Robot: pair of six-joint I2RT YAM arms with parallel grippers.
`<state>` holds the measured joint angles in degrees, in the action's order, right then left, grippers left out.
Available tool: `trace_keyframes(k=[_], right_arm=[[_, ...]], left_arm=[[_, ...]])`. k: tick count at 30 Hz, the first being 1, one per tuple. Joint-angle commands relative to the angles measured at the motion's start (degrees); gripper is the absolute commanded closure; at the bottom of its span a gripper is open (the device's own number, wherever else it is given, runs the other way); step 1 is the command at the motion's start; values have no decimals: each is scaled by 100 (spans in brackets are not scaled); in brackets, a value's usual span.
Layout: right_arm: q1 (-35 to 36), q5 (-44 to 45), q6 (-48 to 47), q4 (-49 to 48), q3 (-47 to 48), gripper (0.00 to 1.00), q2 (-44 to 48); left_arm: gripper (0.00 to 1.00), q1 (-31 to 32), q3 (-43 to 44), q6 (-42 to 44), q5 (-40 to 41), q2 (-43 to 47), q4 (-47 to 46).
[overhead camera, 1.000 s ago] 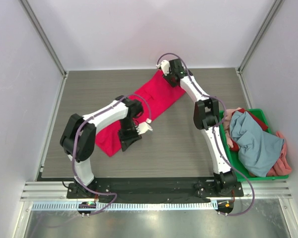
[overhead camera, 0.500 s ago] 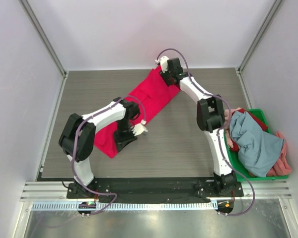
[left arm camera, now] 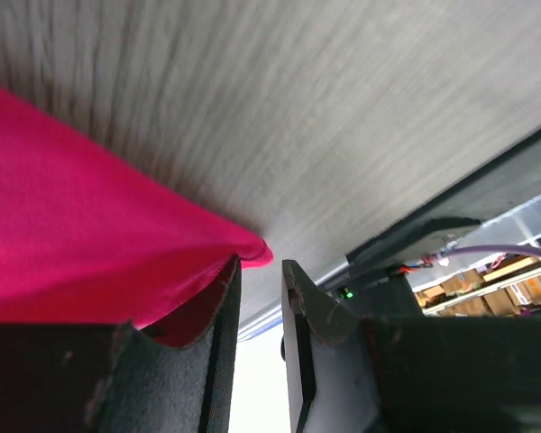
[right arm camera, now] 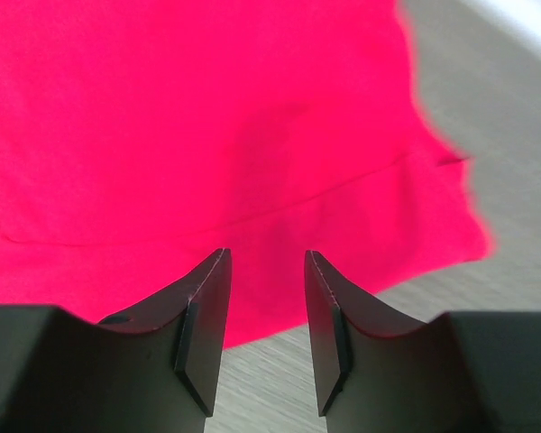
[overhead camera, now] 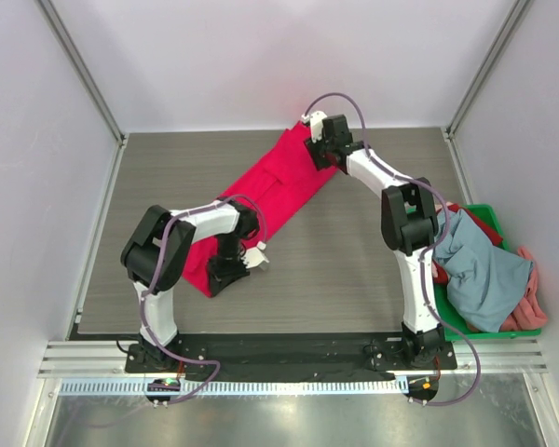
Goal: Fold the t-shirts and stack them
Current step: Fold the tshirt
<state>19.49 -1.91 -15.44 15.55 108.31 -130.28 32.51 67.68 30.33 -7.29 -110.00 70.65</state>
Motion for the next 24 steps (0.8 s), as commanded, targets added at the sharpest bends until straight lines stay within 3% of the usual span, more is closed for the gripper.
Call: trace_keyframes(k=[1, 6, 15, 19, 24], right_arm=[[-24, -108, 252, 115, 172, 56, -278], [-24, -99, 252, 203, 366, 56, -472], [-24, -29, 243, 247, 410, 56, -657], [-24, -37, 252, 255, 384, 56, -692], [-24, -20, 235, 290, 410, 56, -736]], left_arm=[[75, 1, -132, -27, 184, -118, -324], [75, 1, -115, -27, 106, -242, -273], [75, 1, 894, -106, -343, 285, 554], [75, 1, 1151, -62, -116, 584, 678], [79, -210, 756, -53, 289, 471, 161]])
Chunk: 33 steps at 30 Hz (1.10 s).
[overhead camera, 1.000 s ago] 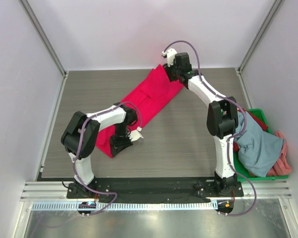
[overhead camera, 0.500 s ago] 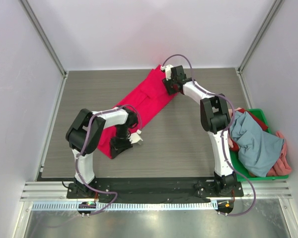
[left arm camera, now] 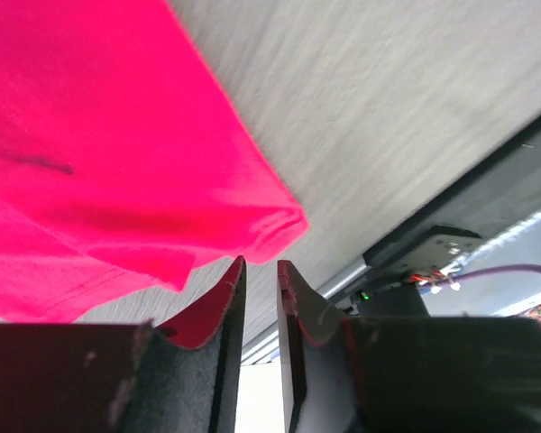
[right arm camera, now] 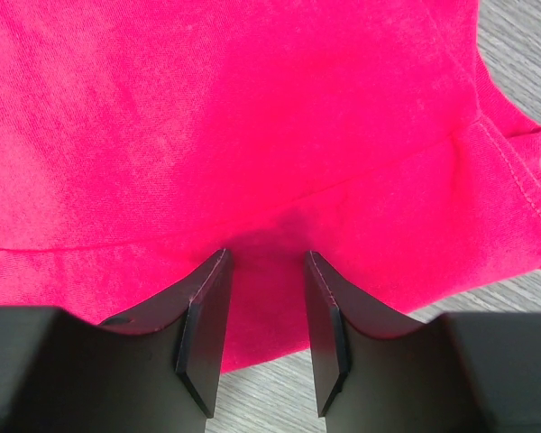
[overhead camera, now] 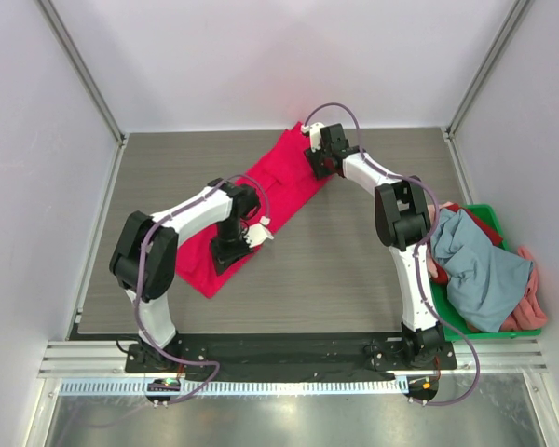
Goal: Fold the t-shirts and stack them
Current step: Fold the tshirt
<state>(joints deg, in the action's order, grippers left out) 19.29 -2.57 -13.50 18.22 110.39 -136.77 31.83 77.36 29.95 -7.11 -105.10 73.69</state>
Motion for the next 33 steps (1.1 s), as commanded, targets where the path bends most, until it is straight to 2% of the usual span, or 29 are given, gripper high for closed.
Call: trace_keyframes(k=[1, 8, 14, 20, 24, 33], right_arm=[[-4, 46, 40, 33, 202, 56, -69], [-4, 107, 22, 59, 193, 56, -8], [22, 125, 32, 59, 430, 56, -261], [119, 64, -4, 77, 949, 56, -631], [172, 2, -13, 85, 1143, 56, -763], [225, -112, -13, 94, 1125, 55, -746]], left_arm=[[80, -203, -291, -16, 324, -106, -266], [83, -265, -766, -95, 869, -563, -1190], [82, -160, -828, -244, 861, -1011, -1576], [82, 217, -714, -306, 729, -1126, -1359], [81, 787, -582, -385, 378, -1179, -1173], [80, 1553, 340, -710, -140, -1654, -988]])
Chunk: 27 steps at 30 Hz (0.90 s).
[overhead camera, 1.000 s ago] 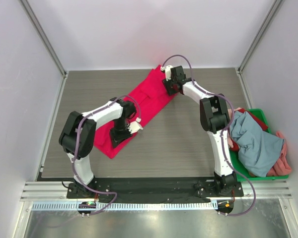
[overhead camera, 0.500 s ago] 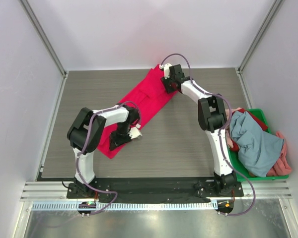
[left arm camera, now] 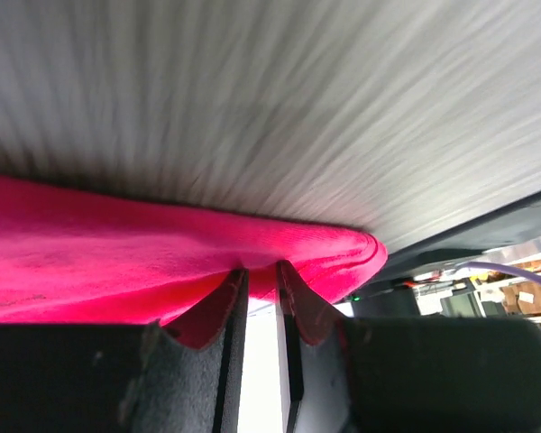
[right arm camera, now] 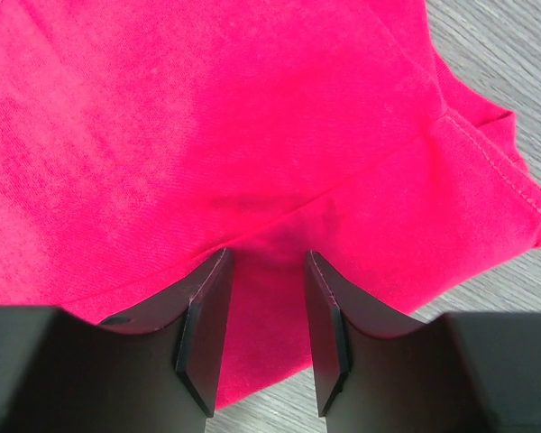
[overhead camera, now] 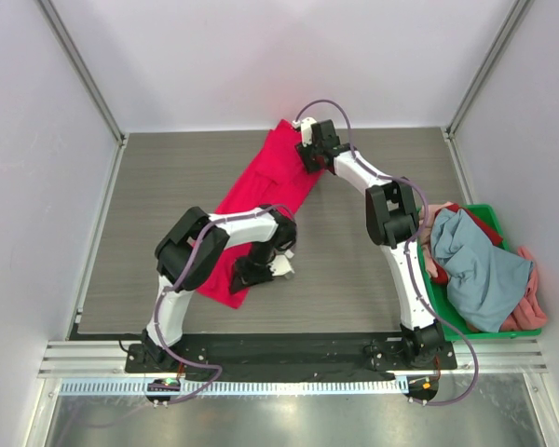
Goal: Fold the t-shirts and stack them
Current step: Fold the tshirt
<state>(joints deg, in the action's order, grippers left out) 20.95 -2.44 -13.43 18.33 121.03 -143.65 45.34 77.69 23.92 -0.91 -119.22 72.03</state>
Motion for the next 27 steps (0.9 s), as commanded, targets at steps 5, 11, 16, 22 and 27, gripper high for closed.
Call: trace_keyframes(k=[5, 11, 16, 22, 27], right_arm=[[67, -187, -133, 153, -1, 55, 13], [50, -152, -300, 321, 315, 55, -101], [50, -213, -327, 338, 833, 55, -435], [50, -521, -265, 242, 1404, 54, -724], [-12, -951, -178, 84, 1897, 50, -971]], left_arm=[[80, 633, 887, -168, -1025, -620, -708], [80, 1011, 1450, -212, -1386, -735, -514], [80, 1275, 1898, -370, -1605, -769, -392], [80, 1460, 2522, -476, -1711, -857, -269], [80, 1592, 2830, -547, -1764, -866, -242]])
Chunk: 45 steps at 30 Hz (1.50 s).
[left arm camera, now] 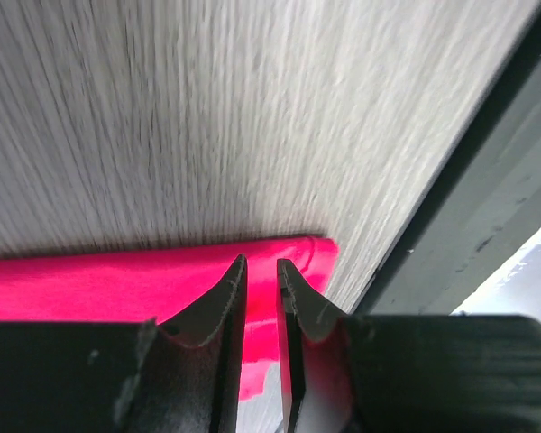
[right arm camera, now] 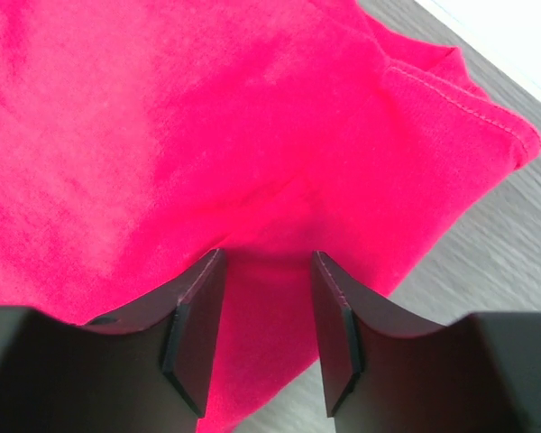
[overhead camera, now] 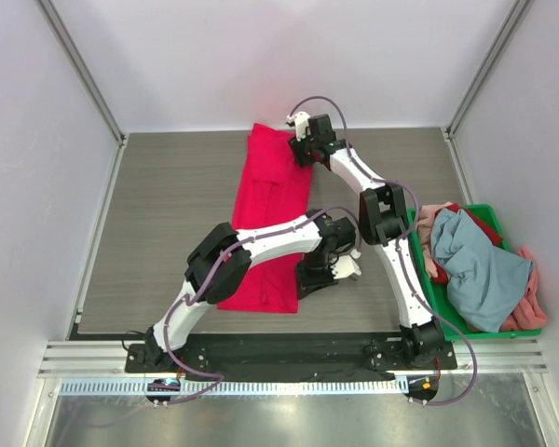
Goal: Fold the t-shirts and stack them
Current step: Fold the tshirt
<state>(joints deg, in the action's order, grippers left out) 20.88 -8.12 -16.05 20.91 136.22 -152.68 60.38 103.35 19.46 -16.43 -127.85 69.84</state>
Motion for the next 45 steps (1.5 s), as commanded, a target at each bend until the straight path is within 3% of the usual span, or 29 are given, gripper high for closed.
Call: trace_keyframes(k=[1, 7, 11, 13, 14, 15, 17, 20, 23, 28, 33, 39, 45], right_arm=[[-23, -401, 120, -305, 466, 49, -95], [-250, -445, 470, -867, 537, 46, 334], [-515, -551, 1234, -1360, 222, 45, 1692], [-568, -437, 1437, -1703, -489, 44, 2354], [-568, -401, 1525, -1765, -761, 44, 2644], [-568, -418, 1813, -1783, -1329, 44, 3256], [-577, -628, 2123, -1731, -1956, 43, 3830], [-568, -1163, 2992, -1362, -3169, 43, 4728], [-568, -1718, 3774, -958, -4329, 39, 5388], [-550, -2597, 4294, -658, -6491, 38, 6302], [-393, -3238, 5567, -1323, -8703, 38, 7093], [424, -3398, 6070, -1431, -10026, 36, 7586], [1022, -3354, 6316, -1510, -10326, 37, 7271]], left_arm=[[79, 97, 282, -101, -212, 6, -6], [76, 114, 230, -153, 146, 690, -41], [68, 44, 343, -153, 771, 2023, 3], [56, 9, 422, -355, 1584, 2456, -119], [36, -17, 423, -460, 2121, 2649, -216], [30, -35, 397, -531, 2448, 3017, -408], [19, -219, 353, -820, 3030, 3309, -541], [18, -728, 91, -1488, 3163, 3758, -647], [22, -1702, -235, -2381, 2796, 4110, -718], [20, -3608, -1061, -3448, 1013, 4330, -542], [24, -4568, -2438, -4089, -217, 4321, -708], [26, -4834, -4180, -4495, -1011, 4453, -1340], [36, -4886, -5429, -5154, -1232, 4603, -2061]])
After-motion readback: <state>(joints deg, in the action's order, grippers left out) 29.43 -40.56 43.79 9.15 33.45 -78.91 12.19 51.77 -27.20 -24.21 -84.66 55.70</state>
